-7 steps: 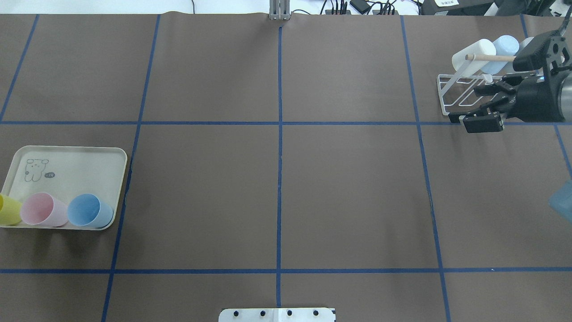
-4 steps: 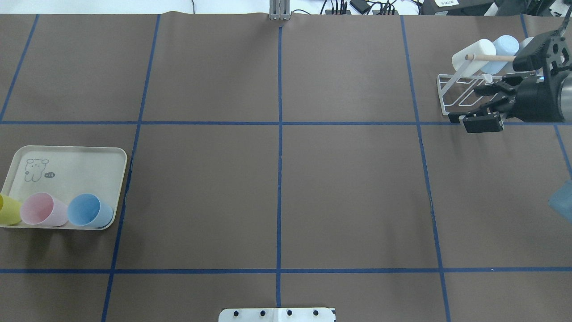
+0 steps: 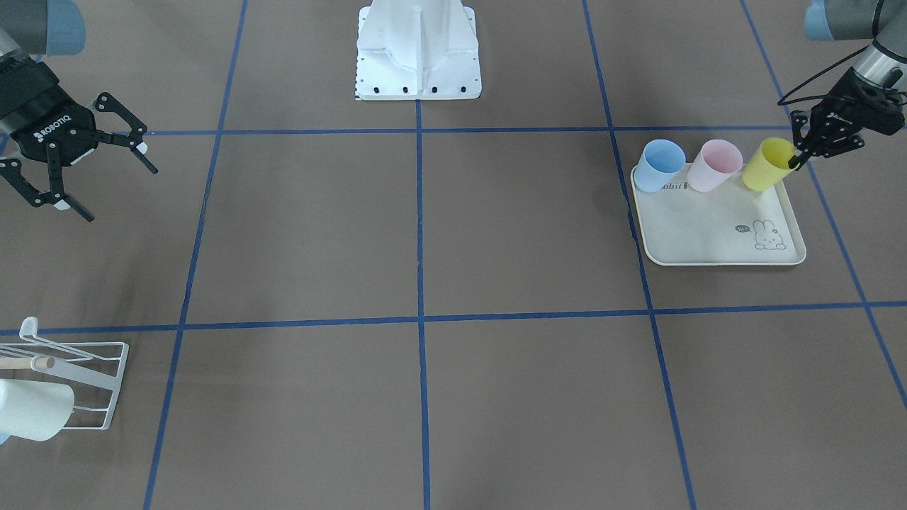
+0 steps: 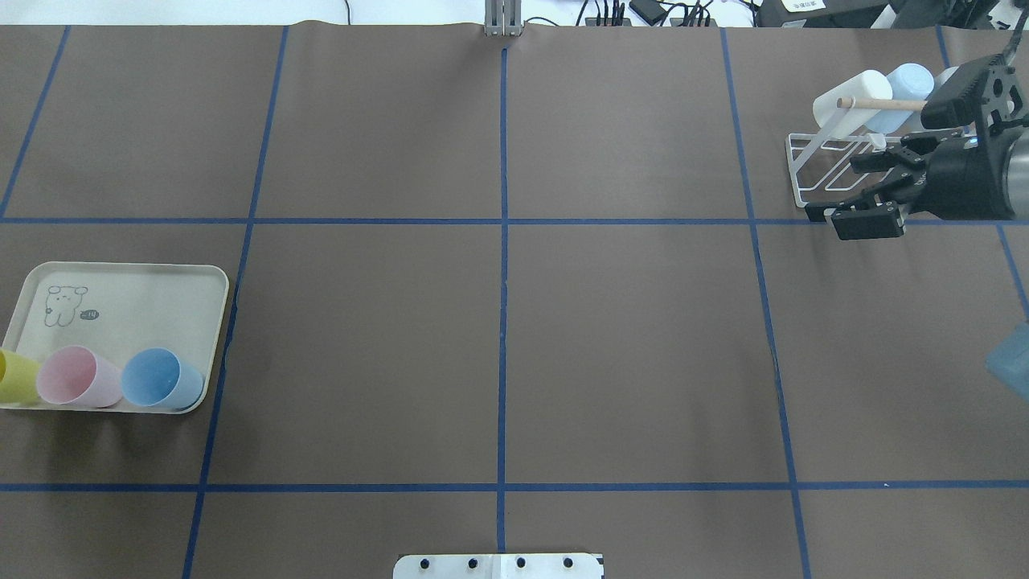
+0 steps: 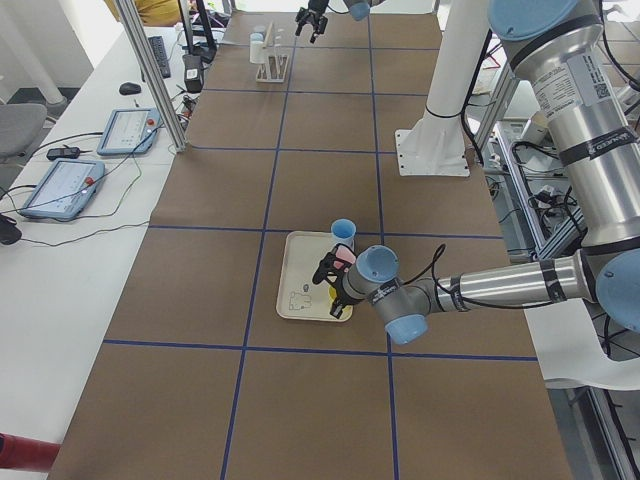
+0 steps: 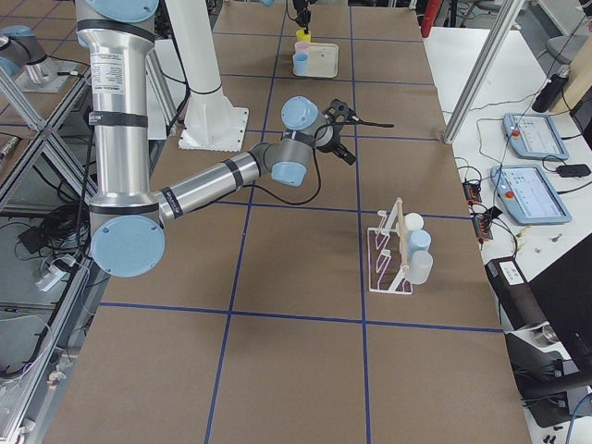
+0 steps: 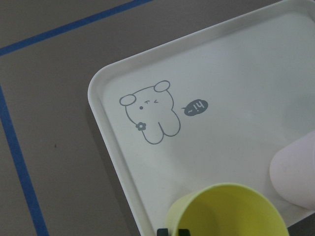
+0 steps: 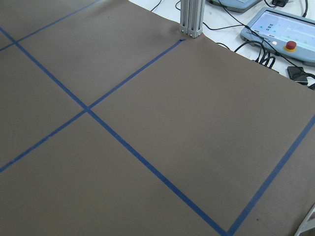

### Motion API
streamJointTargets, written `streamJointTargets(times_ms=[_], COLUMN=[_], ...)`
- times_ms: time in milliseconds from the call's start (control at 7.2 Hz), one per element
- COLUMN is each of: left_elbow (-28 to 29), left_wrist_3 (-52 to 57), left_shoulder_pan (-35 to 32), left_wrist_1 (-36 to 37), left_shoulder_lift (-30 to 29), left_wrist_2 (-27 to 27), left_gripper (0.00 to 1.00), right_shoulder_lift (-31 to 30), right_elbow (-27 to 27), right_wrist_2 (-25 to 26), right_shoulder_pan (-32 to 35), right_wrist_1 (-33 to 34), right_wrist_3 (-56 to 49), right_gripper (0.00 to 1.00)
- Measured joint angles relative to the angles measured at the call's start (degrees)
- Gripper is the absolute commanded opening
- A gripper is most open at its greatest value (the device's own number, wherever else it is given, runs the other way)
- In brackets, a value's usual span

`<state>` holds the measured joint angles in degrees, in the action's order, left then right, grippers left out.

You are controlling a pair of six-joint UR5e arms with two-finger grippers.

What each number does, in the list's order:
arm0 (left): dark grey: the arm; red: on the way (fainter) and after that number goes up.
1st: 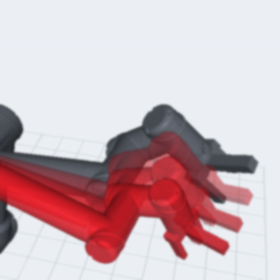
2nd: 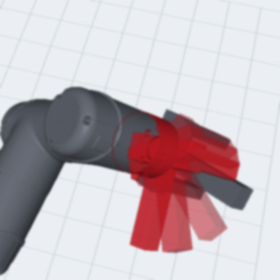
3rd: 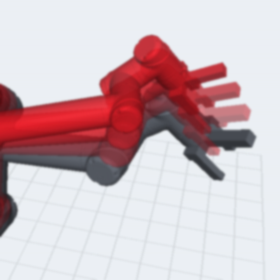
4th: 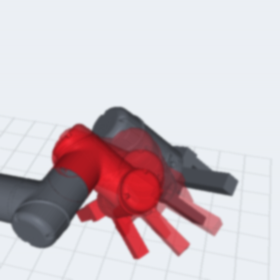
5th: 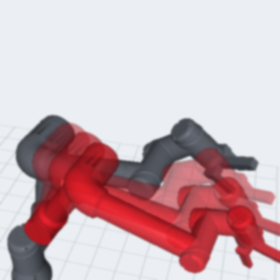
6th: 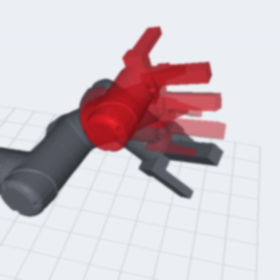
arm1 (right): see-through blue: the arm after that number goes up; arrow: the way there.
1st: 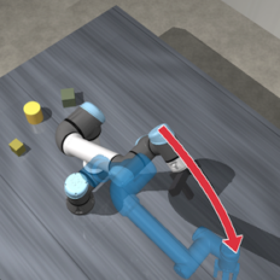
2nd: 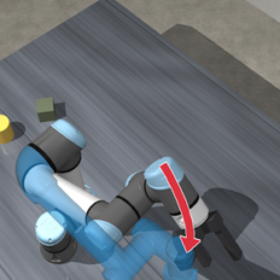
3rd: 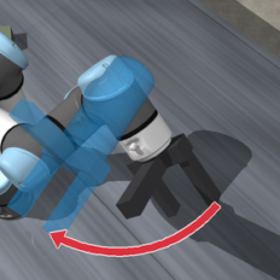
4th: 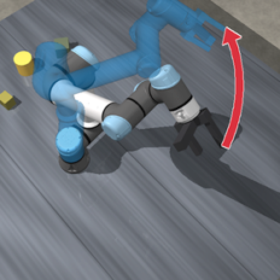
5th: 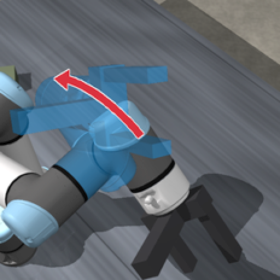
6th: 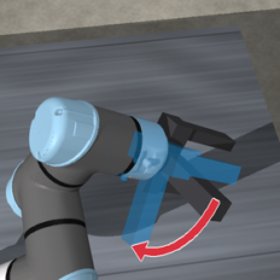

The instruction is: Transfer IKEA cup to right arm and place on rack

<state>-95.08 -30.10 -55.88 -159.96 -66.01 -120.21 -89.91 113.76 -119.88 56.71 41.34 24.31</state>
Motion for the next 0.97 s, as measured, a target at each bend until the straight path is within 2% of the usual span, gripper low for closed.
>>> streamJointTargets(times_ms=[139, 417, 556, 695, 972], left_elbow=[-0.34, -1.94, -4.48, -9.30, -23.94], left_wrist_3=[0.06, 0.33, 0.42, 0.46, 0.34], left_shoulder_pan=[-1.12, -8.38, -12.49, -16.31, -20.37], left_wrist_1=[0.09, 1.12, 3.41, 8.48, 26.45], left_shoulder_lift=[-0.09, -0.66, -0.79, -1.07, -3.60], left_wrist_2=[-0.15, -1.80, -5.13, -8.94, -12.21], left_gripper=[0.00, 0.00, 0.00, 0.00, 0.00], right_shoulder_lift=[0.69, 3.16, 5.06, 7.21, 14.05], right_elbow=[0.02, -0.16, -0.38, -0.77, -2.63], right_wrist_2=[-0.27, -0.47, -0.45, -0.32, 0.64], right_shoulder_pan=[-0.01, -0.41, -1.28, -2.75, -7.93], right_wrist_1=[-0.07, -0.41, -1.30, -2.65, -5.09], right_wrist_3=[-0.03, -0.21, -0.30, -0.38, -0.09], right_gripper=[1.00, 1.00, 1.00, 1.00, 1.00])
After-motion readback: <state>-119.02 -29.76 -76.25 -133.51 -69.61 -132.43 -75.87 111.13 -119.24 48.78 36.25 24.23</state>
